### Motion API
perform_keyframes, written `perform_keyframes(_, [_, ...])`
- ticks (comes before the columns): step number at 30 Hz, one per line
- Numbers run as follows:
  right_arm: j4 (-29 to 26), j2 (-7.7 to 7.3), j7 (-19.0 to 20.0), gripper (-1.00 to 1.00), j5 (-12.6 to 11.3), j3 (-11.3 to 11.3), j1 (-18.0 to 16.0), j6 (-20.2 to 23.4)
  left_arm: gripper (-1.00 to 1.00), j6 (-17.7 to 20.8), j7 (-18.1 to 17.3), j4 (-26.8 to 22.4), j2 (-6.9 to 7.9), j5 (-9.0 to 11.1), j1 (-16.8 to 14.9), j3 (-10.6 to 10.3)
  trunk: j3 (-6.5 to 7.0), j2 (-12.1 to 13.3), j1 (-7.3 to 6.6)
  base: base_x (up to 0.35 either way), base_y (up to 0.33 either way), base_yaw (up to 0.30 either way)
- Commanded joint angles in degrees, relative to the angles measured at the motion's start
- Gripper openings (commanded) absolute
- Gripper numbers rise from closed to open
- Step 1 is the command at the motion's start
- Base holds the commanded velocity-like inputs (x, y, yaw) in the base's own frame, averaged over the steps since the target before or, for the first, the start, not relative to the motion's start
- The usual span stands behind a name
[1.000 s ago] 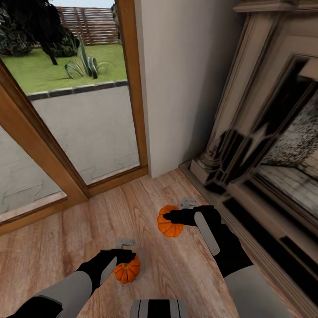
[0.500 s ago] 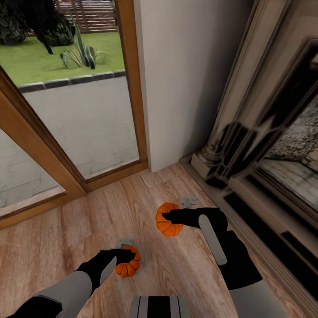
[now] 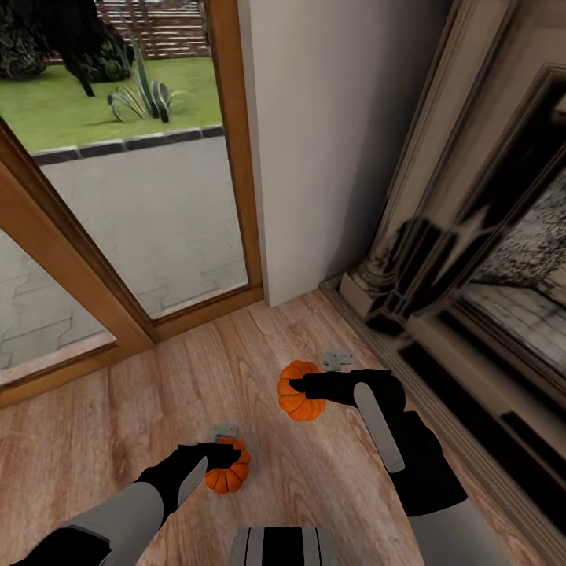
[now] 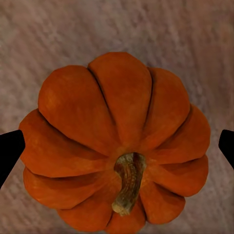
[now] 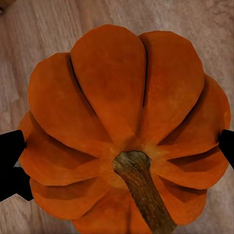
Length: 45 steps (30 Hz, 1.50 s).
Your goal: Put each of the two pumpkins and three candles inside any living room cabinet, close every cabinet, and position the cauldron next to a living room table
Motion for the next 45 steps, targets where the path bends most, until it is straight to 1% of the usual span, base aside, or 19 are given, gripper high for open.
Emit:
perform_keyframes(1, [0.0,0.01,-0.5,-1.00,-0.7,0.0,0.0,0.2,1.00,0.3,0.0,-0.1,0.05,0.6,0.0,-0.4,-0.04,0.0,-0.01,0.000,0.000,0.000])
perform_keyframes(5, [0.0,0.01,-0.5,-1.00,-0.7,0.0,0.0,0.2,1.00,0.2,0.0,-0.1,0.02,0.6,0.0,-0.4,-0.04,0.0,-0.01,0.000,0.000,0.000])
perform_keyframes(6, [0.0,0.01,-0.5,-1.00,-0.7,0.0,0.0,0.2,1.00,0.3,0.0,-0.2,0.03,0.6,0.0,-0.4,-0.26,0.0,0.02,0.000,0.000,0.000])
perform_keyframes(15, [0.1,-0.05,-0.5,-1.00,-0.7,0.0,0.0,0.2,1.00,0.2,0.0,-0.3,0.02,0.6,0.0,-0.4,-0.26,0.0,0.02,0.000,0.000,0.000])
perform_keyframes(21, [0.1,-0.05,-0.5,-1.00,-0.7,0.0,0.0,0.2,1.00,0.2,0.0,-0.3,0.03,0.6,0.0,-0.4,-1.59,-0.1,0.17,0.000,0.000,0.000])
perform_keyframes(45, [0.2,-0.08,-0.5,-1.00,-0.7,0.0,0.0,0.2,1.00,0.2,-0.2,-0.5,0.00,0.5,0.0,-0.5,-1.59,-0.1,0.17,0.000,0.000,0.000])
